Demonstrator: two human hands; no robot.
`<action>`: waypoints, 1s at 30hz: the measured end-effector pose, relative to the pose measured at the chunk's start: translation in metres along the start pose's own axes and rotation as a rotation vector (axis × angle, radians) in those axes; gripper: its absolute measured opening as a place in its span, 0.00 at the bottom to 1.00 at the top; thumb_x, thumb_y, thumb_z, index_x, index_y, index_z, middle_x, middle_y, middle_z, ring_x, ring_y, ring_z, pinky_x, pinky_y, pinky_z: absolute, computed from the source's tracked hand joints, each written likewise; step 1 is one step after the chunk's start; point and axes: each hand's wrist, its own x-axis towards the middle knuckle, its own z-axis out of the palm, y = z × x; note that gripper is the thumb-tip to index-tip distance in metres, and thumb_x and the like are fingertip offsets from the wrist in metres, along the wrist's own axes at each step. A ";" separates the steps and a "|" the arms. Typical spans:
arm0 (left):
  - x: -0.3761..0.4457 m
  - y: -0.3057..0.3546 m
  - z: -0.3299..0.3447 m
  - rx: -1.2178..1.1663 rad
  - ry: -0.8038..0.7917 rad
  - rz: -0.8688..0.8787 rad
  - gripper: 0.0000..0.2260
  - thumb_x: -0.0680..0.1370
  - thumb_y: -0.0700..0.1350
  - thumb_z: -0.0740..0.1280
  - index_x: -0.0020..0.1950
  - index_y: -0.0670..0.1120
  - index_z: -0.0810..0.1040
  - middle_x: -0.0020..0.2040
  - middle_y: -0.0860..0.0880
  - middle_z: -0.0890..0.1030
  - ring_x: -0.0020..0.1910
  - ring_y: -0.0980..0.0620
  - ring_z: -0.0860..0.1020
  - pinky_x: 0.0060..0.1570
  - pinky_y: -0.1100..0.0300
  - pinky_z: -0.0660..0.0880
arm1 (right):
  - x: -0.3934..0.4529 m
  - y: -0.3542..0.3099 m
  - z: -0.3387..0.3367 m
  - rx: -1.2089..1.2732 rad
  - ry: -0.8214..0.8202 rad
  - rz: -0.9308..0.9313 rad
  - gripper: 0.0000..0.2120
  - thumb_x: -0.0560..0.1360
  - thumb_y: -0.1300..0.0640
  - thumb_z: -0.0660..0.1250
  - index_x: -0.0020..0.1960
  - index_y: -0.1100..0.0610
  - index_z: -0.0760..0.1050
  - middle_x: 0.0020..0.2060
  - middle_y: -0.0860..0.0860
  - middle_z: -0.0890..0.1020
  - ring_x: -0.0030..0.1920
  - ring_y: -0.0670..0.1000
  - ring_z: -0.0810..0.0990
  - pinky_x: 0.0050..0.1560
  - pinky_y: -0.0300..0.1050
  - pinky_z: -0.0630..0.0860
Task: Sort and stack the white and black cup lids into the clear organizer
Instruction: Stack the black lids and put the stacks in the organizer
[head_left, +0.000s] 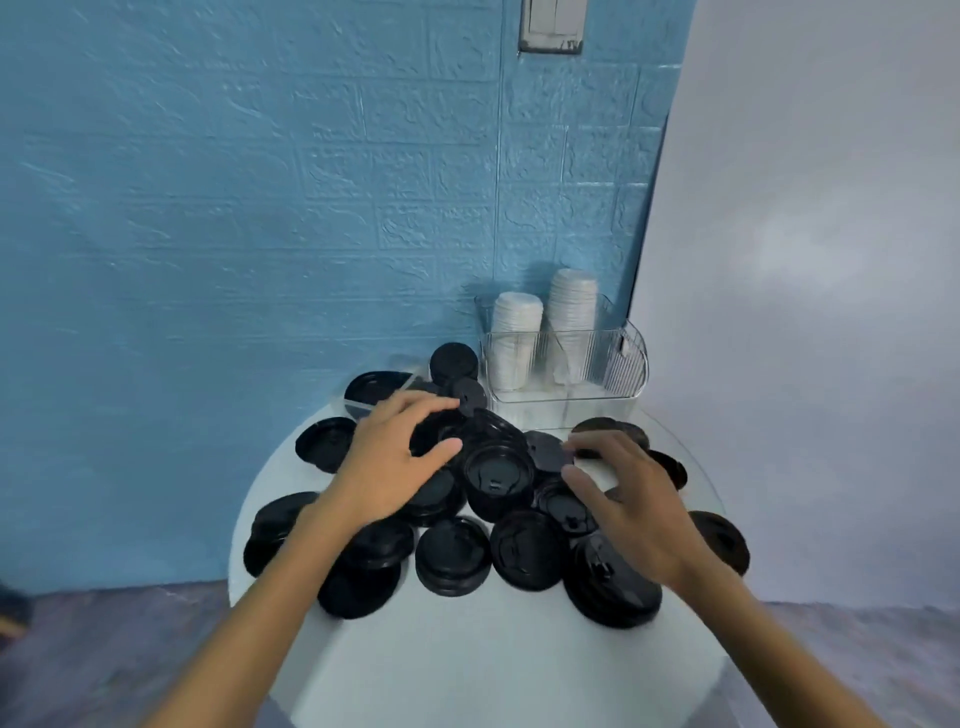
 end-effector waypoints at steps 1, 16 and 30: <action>-0.018 0.006 0.001 -0.024 0.021 0.008 0.18 0.80 0.55 0.71 0.70 0.61 0.76 0.67 0.60 0.73 0.70 0.57 0.70 0.75 0.47 0.64 | -0.013 -0.002 0.004 -0.002 0.011 -0.012 0.11 0.80 0.43 0.64 0.61 0.42 0.76 0.59 0.33 0.75 0.52 0.32 0.75 0.58 0.47 0.75; -0.135 0.011 0.056 0.205 0.207 -0.174 0.24 0.78 0.61 0.71 0.73 0.62 0.73 0.76 0.56 0.65 0.77 0.50 0.58 0.74 0.48 0.53 | -0.081 -0.027 0.069 -0.080 0.015 -0.009 0.11 0.77 0.54 0.72 0.59 0.49 0.80 0.62 0.43 0.79 0.68 0.48 0.73 0.71 0.49 0.65; -0.136 -0.002 0.053 0.092 0.306 -0.465 0.31 0.72 0.63 0.75 0.73 0.61 0.71 0.77 0.53 0.63 0.77 0.49 0.57 0.76 0.46 0.54 | -0.087 -0.020 0.089 -0.239 0.147 -0.121 0.15 0.70 0.60 0.78 0.54 0.51 0.80 0.56 0.44 0.81 0.63 0.49 0.77 0.66 0.39 0.61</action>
